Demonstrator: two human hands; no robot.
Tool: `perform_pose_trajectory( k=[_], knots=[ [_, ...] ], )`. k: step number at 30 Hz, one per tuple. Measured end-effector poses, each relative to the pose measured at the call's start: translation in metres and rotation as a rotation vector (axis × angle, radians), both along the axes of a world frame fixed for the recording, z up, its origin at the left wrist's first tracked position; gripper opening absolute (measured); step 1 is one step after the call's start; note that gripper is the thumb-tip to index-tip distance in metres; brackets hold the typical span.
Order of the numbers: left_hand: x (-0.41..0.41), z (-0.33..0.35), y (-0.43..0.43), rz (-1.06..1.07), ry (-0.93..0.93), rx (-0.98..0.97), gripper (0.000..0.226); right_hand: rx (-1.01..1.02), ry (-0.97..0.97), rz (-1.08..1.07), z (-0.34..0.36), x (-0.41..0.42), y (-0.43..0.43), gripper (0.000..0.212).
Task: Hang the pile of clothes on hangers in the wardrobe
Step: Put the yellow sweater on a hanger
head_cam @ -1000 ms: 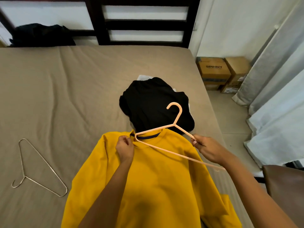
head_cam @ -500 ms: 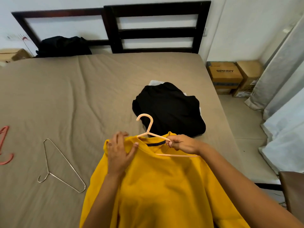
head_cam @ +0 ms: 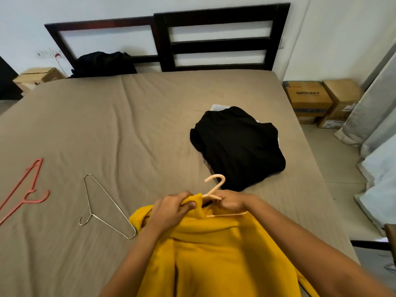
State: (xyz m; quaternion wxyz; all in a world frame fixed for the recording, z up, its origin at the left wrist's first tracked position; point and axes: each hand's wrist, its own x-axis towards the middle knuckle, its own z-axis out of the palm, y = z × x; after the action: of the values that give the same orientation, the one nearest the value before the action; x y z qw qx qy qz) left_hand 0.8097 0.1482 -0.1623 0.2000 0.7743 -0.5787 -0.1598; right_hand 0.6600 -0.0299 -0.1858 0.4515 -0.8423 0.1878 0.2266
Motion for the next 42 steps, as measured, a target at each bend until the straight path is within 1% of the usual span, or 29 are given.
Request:
perform_pose_trajectory(
  k=[3,5,6,9,11,13,15,16,18,19,21,22,23,25,26,28,30,31,32,34,35,36,38,40,42],
  knots=[
    [-0.01,0.0,0.008,0.026,-0.133,0.011,0.082,-0.066,0.139,0.139,0.0,0.003,0.011,0.054],
    [-0.014,-0.001,0.017,0.029,-0.187,0.001,0.074,-0.123,0.266,0.213,0.001,0.004,0.016,0.053],
    [-0.015,0.0,0.022,0.02,-0.19,-0.005,0.069,-0.157,0.327,0.24,0.003,0.005,0.017,0.056],
    [-0.012,0.0,0.032,-0.019,-0.163,-0.024,0.06,-0.219,0.557,0.259,-0.002,0.009,0.013,0.085],
    [-0.009,0.0,0.036,-0.056,-0.143,-0.013,0.054,-0.267,0.633,0.357,-0.004,0.014,0.012,0.086],
    [-0.005,-0.003,0.04,-0.075,-0.121,0.018,0.052,-0.46,0.659,0.507,-0.003,0.016,0.016,0.086],
    [-0.001,-0.007,0.046,-0.066,-0.119,0.061,0.054,-0.672,0.635,0.683,-0.01,0.017,0.022,0.09],
    [0.001,-0.009,0.05,-0.06,-0.122,0.083,0.056,-0.743,0.623,0.736,-0.015,0.016,0.024,0.091],
    [0.008,-0.012,0.057,-0.051,-0.129,0.12,0.061,-0.869,0.569,0.822,-0.018,0.012,0.023,0.086],
    [0.012,-0.014,0.061,-0.044,-0.127,0.131,0.063,-0.903,0.524,0.847,-0.016,0.008,0.02,0.08],
    [0.017,-0.018,0.067,-0.022,-0.085,0.13,0.064,-0.899,0.39,0.869,-0.013,0.001,0.009,0.066],
    [0.019,-0.019,0.069,-0.015,-0.052,0.13,0.064,-0.886,0.333,0.866,-0.013,-0.002,0.005,0.063],
    [0.022,-0.022,0.071,-0.014,-0.033,0.131,0.063,-0.857,0.293,0.843,-0.013,-0.004,0.003,0.064],
    [0.024,-0.028,0.074,-0.014,-0.007,0.143,0.056,-0.792,0.315,0.785,-0.017,-0.005,0.0,0.072],
    [0.022,-0.028,0.074,-0.013,0.023,0.149,0.048,-0.792,0.356,0.778,-0.017,-0.004,0.0,0.07],
    [0.021,-0.031,0.075,-0.021,0.111,0.137,0.038,-0.857,0.419,0.826,-0.017,0.003,0.006,0.063],
    [0.015,-0.031,0.075,0.014,0.185,0.093,0.034,-0.936,0.421,0.878,-0.024,0.009,0.011,0.06],
    [0.012,-0.032,0.074,0.055,0.194,0.065,0.036,-0.963,0.406,0.854,-0.028,0.01,0.013,0.056],
    [0.007,-0.029,0.074,0.114,0.175,0.062,0.047,-0.983,0.379,0.805,-0.033,0.01,0.015,0.05],
    [-0.002,-0.028,0.071,0.195,0.035,0.079,0.075,-1.017,0.298,0.712,-0.041,0.004,0.013,0.039],
    [-0.006,-0.028,0.069,0.211,-0.033,0.079,0.082,-1.029,0.255,0.67,-0.043,0.0,0.011,0.035],
    [-0.008,-0.027,0.068,0.233,-0.055,0.083,0.086,-1.029,0.213,0.625,-0.04,-0.005,0.008,0.033],
    [-0.005,-0.03,0.066,0.26,-0.033,0.084,0.087,-1.009,0.129,0.529,-0.035,-0.017,-0.001,0.037],
    [0.005,-0.032,0.067,0.267,-0.012,0.076,0.082,-0.966,0.077,0.428,-0.029,-0.031,-0.013,0.042],
    [0.017,-0.033,0.069,0.287,-0.001,0.047,0.076,-0.931,0.056,0.347,-0.028,-0.049,-0.025,0.043]
  ],
)
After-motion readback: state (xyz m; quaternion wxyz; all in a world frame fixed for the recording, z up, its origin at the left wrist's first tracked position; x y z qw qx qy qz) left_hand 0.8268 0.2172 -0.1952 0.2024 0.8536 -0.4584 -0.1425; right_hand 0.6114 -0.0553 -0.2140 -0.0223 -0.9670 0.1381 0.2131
